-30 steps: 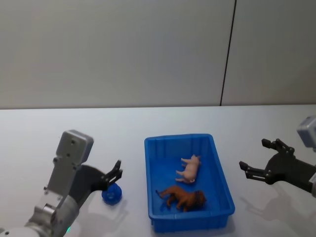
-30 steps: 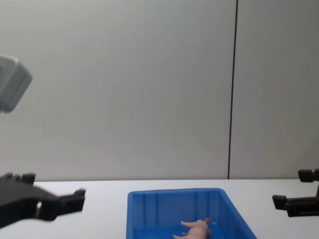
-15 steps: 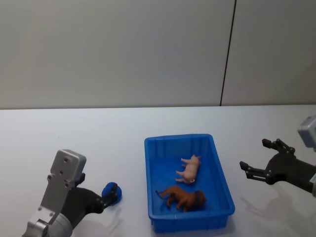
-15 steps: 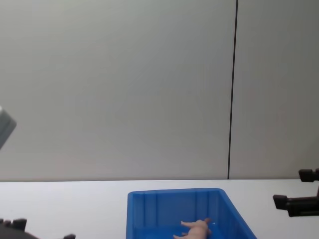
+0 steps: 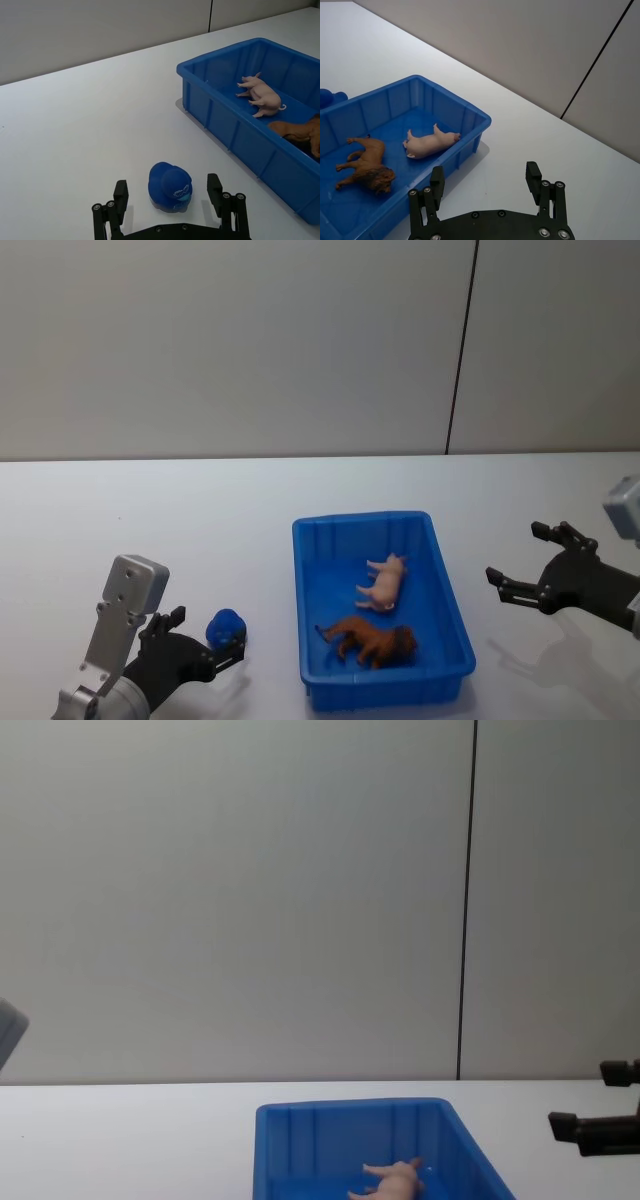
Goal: Pick up the two dolls from the table and place them into the box.
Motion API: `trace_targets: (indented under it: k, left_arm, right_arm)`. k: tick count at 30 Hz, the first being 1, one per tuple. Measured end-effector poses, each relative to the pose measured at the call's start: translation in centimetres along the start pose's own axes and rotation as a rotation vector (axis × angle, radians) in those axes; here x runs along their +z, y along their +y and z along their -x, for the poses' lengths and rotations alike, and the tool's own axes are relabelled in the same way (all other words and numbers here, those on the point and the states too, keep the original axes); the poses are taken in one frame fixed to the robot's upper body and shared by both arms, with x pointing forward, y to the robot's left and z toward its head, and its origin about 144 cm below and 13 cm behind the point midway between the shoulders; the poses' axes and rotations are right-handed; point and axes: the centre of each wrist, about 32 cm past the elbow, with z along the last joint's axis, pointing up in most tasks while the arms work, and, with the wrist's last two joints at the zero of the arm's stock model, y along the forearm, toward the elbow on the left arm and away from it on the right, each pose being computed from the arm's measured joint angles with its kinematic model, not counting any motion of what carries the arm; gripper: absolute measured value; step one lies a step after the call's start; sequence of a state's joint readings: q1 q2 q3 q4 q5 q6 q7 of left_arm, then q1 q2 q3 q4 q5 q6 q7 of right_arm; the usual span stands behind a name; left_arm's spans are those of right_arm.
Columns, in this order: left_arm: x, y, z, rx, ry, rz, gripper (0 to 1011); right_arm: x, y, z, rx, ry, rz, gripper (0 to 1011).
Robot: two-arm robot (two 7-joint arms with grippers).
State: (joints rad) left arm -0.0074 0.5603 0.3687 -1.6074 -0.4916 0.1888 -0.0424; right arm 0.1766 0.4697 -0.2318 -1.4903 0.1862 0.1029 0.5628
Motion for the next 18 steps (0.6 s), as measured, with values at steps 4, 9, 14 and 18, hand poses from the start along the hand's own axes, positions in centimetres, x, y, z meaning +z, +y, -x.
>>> trace_targets:
  k: [4, 9, 14, 18]
  left_arm:
    - [-0.4, -0.6, -0.5, -0.015, 0.01, 0.001, 1001]
    - [-0.9, -1.2, -1.0, -0.032, 0.022, -0.001, 1001]
    - [-1.3, -1.8, -1.4, -0.045, 0.026, -0.004, 1001]
    - [-1.6, -2.2, -1.7, -0.054, 0.029, -0.009, 1001]
  right_arm:
    - [0.0, 0.0, 0.0, 0.0, 0.0, 0.0, 1001]
    - [0.0, 0.0, 0.0, 0.0, 0.0, 0.0, 1001]
    - [0.0, 0.0, 0.0, 0.0, 0.0, 0.0, 1001]
    - [0.0, 0.0, 0.0, 0.0, 0.0, 0.0, 1001]
